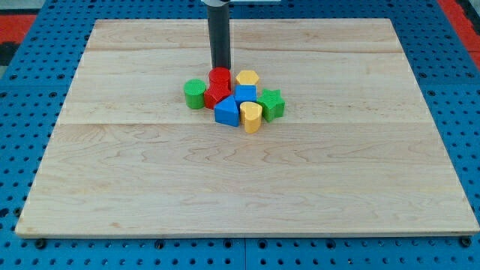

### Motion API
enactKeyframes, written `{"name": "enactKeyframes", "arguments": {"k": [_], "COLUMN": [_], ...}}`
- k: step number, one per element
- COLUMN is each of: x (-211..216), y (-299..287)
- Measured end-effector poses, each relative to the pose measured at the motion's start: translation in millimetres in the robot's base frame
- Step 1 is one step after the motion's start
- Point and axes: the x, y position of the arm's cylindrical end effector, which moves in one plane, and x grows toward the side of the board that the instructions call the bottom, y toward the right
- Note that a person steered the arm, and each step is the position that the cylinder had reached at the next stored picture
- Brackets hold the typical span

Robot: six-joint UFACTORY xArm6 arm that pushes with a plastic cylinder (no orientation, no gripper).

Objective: Separate the yellow hexagon from the group of blocks

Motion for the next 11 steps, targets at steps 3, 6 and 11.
{"name": "enactKeyframes", "arguments": {"k": [3,6,11], "x": [-14.5,68.4,17.9], "y": [46.1,82.6,-4.5]}}
